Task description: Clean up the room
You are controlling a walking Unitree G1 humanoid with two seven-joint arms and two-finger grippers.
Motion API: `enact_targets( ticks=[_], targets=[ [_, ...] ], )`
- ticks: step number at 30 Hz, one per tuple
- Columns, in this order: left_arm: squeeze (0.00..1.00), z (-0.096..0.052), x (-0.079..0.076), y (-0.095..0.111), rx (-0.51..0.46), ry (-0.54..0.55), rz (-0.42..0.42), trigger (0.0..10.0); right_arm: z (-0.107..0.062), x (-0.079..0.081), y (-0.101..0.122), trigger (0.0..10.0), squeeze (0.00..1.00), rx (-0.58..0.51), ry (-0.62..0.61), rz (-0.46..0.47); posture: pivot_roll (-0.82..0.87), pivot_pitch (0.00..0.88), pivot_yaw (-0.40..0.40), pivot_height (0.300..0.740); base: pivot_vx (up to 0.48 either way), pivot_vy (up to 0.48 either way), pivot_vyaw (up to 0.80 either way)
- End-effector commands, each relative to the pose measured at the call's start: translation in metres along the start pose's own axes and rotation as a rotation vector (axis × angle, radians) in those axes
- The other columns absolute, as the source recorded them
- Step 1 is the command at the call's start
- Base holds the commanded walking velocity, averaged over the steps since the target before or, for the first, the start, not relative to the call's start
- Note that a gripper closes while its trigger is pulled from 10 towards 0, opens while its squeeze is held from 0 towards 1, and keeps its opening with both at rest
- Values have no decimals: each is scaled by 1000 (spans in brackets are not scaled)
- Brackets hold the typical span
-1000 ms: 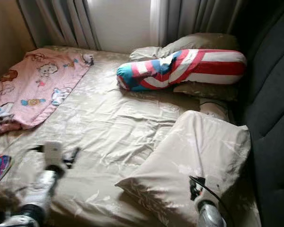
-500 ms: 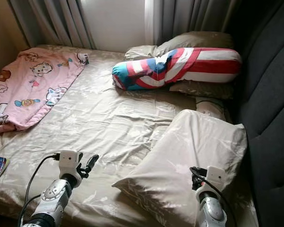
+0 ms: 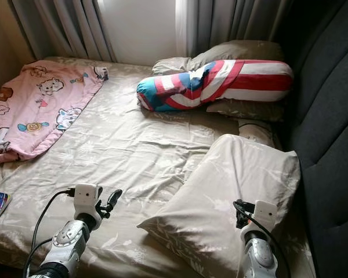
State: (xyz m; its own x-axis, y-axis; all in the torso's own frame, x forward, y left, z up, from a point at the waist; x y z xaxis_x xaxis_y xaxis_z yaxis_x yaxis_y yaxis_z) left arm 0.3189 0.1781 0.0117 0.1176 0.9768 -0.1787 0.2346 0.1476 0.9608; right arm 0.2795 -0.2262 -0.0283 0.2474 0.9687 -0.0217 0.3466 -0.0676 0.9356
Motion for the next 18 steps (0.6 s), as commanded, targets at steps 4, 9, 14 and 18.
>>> enact_targets(
  ticks=[4,9,14,18],
  targets=[
    [0,-1,2,0,-1,8,15,10000,-1,-4,-1,10000,0,-4,-19,3,-2,22,-35,682,0,0,0],
    [0,-1,2,-1,2,8,19,10000,-2,-3,-6,10000,0,20,-17,8,-1,24,-33,682,0,0,0],
    [0,-1,3,0,0,6,21,10000,-2,-2,-6,10000,0,30,-18,7,1,25,-32,682,0,0,0],
    [0,-2,4,1,-3,11,20,10000,-1,-2,-9,10000,0,52,-15,18,2,27,-33,667,0,0,0]
  ],
)
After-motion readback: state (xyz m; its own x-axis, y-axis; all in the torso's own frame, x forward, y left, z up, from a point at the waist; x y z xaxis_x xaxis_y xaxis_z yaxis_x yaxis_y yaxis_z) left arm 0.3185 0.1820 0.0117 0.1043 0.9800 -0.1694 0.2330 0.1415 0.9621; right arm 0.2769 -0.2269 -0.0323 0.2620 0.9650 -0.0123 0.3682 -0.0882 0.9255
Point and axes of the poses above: a point about 5 cm out from each wrist's last joint towards the gripper, its own z axis pointing out of the wrist towards the gripper, its own y axis along the axis of the wrist's last joint, x = y × z, the point moved 3 cm from there along z, pointing out of the wrist towards the gripper, and after that the axes turned 8 degrees about -z, right-handed, at the moved point
